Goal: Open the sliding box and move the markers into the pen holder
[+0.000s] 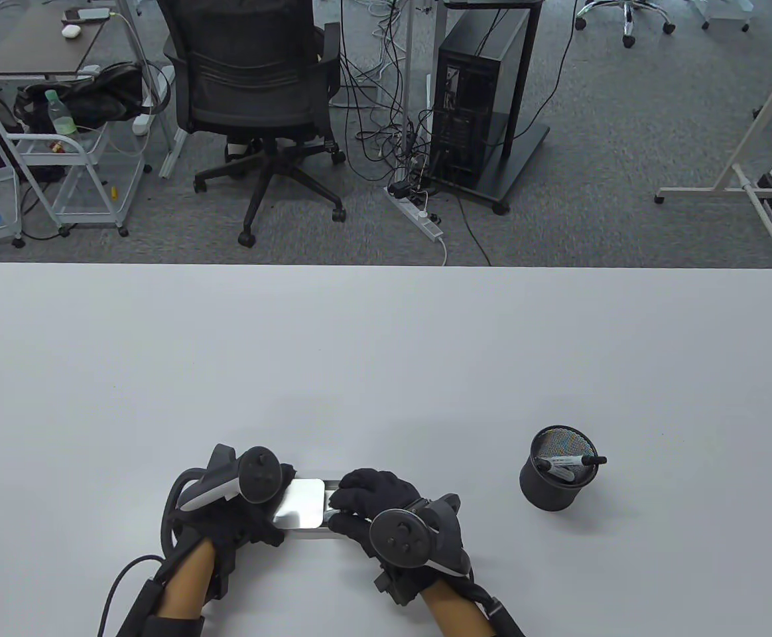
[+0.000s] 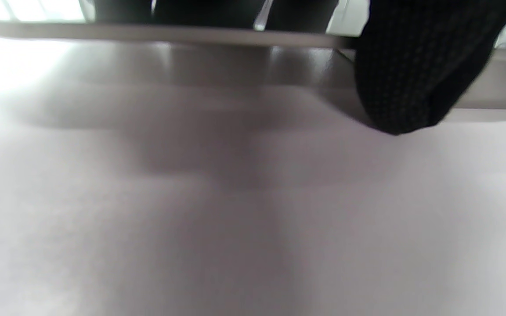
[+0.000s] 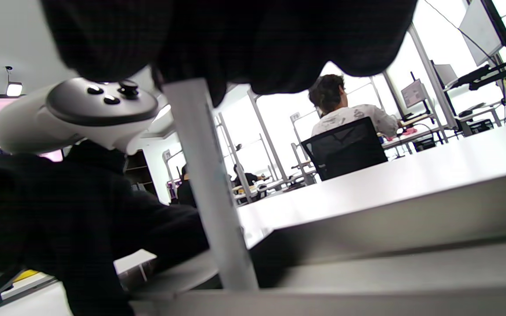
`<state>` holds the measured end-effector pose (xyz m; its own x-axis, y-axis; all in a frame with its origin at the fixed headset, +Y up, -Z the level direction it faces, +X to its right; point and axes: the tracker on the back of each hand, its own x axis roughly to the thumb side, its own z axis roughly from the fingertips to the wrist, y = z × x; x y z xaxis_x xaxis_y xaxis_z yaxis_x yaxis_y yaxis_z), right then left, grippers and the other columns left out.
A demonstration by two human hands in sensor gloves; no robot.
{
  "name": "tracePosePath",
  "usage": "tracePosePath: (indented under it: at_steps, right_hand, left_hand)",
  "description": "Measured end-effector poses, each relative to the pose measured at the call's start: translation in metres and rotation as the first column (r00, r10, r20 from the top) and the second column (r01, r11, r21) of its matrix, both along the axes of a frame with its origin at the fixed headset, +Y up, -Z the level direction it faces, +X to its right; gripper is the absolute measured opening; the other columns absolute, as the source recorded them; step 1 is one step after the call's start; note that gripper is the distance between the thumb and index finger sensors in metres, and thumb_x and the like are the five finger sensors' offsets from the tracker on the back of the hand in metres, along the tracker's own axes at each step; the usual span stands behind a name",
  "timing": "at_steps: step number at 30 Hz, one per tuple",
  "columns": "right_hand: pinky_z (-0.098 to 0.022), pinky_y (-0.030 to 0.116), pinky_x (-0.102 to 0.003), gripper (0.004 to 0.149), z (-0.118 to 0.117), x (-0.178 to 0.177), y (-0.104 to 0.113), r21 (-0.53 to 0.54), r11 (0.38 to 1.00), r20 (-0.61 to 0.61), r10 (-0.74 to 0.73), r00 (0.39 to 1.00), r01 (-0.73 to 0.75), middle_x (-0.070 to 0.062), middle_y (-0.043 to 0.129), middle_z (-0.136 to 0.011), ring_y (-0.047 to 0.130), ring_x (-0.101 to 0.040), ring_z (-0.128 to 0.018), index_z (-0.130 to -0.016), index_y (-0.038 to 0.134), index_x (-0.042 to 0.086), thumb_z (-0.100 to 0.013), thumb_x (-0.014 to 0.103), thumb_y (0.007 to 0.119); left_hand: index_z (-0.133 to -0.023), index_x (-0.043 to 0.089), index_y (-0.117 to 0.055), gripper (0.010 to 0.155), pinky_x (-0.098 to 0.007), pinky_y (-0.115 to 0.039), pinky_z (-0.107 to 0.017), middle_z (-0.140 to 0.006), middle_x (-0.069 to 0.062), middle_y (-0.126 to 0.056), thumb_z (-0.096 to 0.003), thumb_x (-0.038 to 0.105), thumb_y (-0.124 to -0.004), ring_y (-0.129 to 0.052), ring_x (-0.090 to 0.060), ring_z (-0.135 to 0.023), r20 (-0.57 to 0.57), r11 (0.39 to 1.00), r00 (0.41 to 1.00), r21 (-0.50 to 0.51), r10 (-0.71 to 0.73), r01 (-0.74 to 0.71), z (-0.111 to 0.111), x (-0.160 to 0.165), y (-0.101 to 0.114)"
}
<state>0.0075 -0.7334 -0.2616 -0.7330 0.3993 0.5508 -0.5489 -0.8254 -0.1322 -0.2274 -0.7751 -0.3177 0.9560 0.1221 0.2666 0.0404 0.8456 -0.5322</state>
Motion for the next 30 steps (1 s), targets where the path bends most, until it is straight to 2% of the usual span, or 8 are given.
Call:
tracePosePath:
  at_steps: [10,20,24,30]
  right_hand:
    - [-0.054,0.077,-0.046,0.042,-0.001,0.007,0.004,-0.001,1.0,0.025,-0.001,1.0,0.001,-0.007,0.081,-0.086,0.088,-0.029,-0.068,-0.075,0.086,0.021,-0.042,0.042,0.073]
    - [-0.057,0.073,-0.048,0.042,0.001,0.049,0.03,0.094,0.991,0.172,-0.106,0.979,0.091,-0.009,0.076,-0.09,0.083,-0.031,-0.073,-0.079,0.082,0.019,-0.047,0.04,0.067]
    - [-0.058,0.071,-0.048,0.042,0.009,0.074,0.047,0.199,0.976,0.277,-0.145,0.95,0.091,-0.009,0.074,-0.091,0.081,-0.032,-0.074,-0.08,0.081,0.019,-0.048,0.04,0.065]
    - [-0.06,0.07,-0.047,0.042,0.02,0.117,0.065,0.312,0.943,0.446,-0.256,0.858,0.12,-0.007,0.072,-0.093,0.079,-0.031,-0.077,-0.082,0.08,0.02,-0.049,0.041,0.065]
  left_hand:
    - [-0.106,0.039,-0.028,0.081,-0.056,-0.038,-0.077,-0.117,-0.002,-0.03,-0.0447,0.062,-0.075,-0.035,-0.028,-0.106,0.0,1.0,1.0,0.0,0.0,0.0,0.0,0.0,0.0]
    - [-0.107,0.038,-0.028,0.081,-0.056,-0.038,-0.077,-0.117,-0.002,-0.03,-0.0447,0.062,-0.075,-0.035,-0.028,-0.105,0.0,1.0,1.0,0.0,0.0,0.0,0.0,0.0,0.0]
    - [-0.107,0.038,-0.028,0.081,-0.056,-0.038,-0.077,-0.117,-0.003,-0.03,-0.0447,0.062,-0.075,-0.035,-0.028,-0.105,0.0,1.0,1.0,0.0,0.0,0.0,0.0,0.0,0.0]
    - [-0.107,0.039,-0.028,0.081,-0.056,-0.038,-0.077,-0.117,-0.002,-0.03,-0.0447,0.062,-0.075,-0.035,-0.028,-0.105,0.0,1.0,1.0,0.0,0.0,0.0,0.0,0.0,0.0]
